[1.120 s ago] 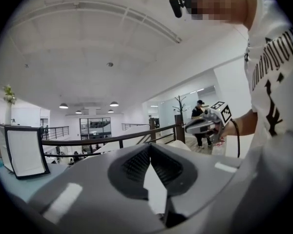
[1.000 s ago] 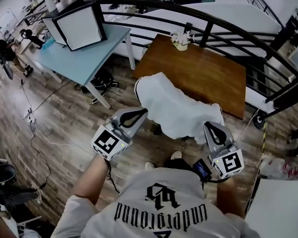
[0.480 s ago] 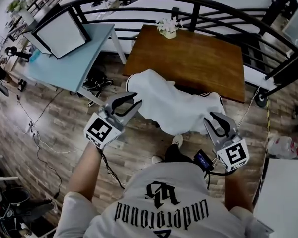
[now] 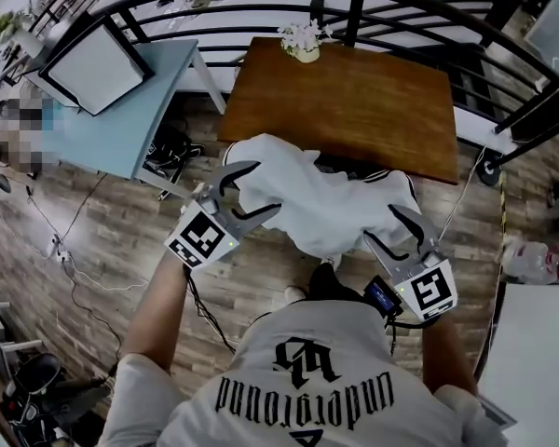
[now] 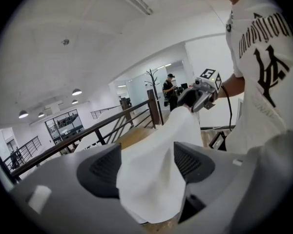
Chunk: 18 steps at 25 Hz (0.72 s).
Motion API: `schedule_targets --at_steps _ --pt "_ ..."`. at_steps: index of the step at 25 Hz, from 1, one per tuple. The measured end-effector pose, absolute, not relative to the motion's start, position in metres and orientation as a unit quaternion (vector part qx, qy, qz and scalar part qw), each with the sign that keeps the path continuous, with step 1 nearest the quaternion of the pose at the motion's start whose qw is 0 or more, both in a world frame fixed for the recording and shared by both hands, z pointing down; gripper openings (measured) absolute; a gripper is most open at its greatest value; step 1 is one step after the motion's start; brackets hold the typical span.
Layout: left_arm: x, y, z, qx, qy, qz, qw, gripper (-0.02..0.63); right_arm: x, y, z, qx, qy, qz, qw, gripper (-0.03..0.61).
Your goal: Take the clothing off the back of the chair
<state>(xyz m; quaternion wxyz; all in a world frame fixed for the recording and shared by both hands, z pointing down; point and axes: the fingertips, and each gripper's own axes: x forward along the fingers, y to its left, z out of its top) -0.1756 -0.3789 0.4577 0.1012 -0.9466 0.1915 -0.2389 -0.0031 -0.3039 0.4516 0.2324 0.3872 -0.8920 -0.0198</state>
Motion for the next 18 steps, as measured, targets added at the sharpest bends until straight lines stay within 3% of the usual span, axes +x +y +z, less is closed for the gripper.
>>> schedule_targets --at_steps 3,13,18 --pt "-0.167 -0.386 0.462 -0.945 0.187 -0.246 0.108 0.385 -0.004 -0.309 0.455 0.384 -0.892 -0.022 0.239 0.253" --pt "-0.16 -0.393 0.461 -0.941 0.187 -0.252 0.125 0.38 -0.004 -0.316 0.456 0.371 -0.894 -0.041 0.247 0.247" --pt "-0.164 -0.387 0.466 -0.934 0.193 -0.274 0.123 0.347 -0.005 -0.311 0.456 0.354 -0.903 -0.032 0.242 0.222"
